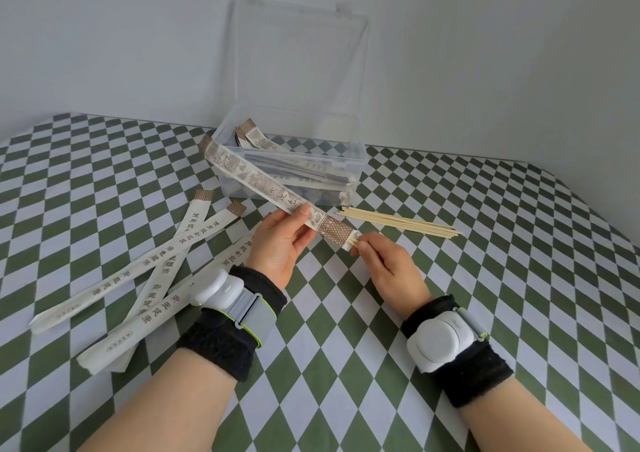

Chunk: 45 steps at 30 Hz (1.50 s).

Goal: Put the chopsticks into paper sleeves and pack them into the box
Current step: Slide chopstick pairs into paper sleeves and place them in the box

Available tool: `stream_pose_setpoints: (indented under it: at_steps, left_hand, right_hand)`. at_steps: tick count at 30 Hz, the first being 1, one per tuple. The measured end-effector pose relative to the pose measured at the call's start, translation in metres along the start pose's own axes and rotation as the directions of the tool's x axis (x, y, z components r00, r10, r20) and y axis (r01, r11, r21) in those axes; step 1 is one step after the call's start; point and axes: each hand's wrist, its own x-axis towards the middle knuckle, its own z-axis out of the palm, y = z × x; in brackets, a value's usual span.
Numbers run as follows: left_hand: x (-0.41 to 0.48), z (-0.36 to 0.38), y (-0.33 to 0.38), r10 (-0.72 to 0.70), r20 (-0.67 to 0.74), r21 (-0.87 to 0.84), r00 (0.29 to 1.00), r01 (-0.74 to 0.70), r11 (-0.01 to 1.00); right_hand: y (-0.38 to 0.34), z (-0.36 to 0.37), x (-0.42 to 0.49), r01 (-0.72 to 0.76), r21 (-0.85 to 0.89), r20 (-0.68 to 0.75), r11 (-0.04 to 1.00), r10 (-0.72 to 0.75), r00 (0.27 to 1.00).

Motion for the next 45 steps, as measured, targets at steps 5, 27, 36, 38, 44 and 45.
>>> stream_pose_setpoints:
  at_steps: [5,27,36,38,44,45]
  left_hand:
    - [-0.002,0.001,0.002,0.097,-0.068,-0.042,0.993,-0.100,0.994]
    - [-0.006,0.005,-0.002,0.075,0.088,0.105,0.993,-0.084,0.991]
    - [-0.005,0.003,-0.002,0.104,0.052,0.090,0.993,-0.109,0.990]
    - [-0.003,0.003,-0.001,0.118,0.017,0.042,0.993,-0.119,0.992]
    - [0.001,-0.002,0.002,0.123,-0.028,-0.066,0.992,-0.125,0.990]
    - [0.001,-0.002,0.001,0.124,-0.028,-0.059,0.992,-0.125,0.990]
  right_hand:
    - [-0.004,-0.002,0.000,-0.002,0.148,0.039,0.989,-0.004,0.999]
    - [-0.007,-0.006,0.002,-0.089,0.276,0.066,0.957,0.073,0.995]
    - [-0.012,-0.010,0.012,-0.152,0.263,0.007,0.953,0.156,0.988]
    - [-0.019,-0.012,0.017,-0.160,0.237,-0.001,0.958,0.165,0.986]
    - [-0.039,-0.018,0.031,-0.182,0.294,0.101,0.938,0.158,0.982]
    - [-0.041,-0.018,0.033,-0.191,0.316,0.122,0.929,0.160,0.979]
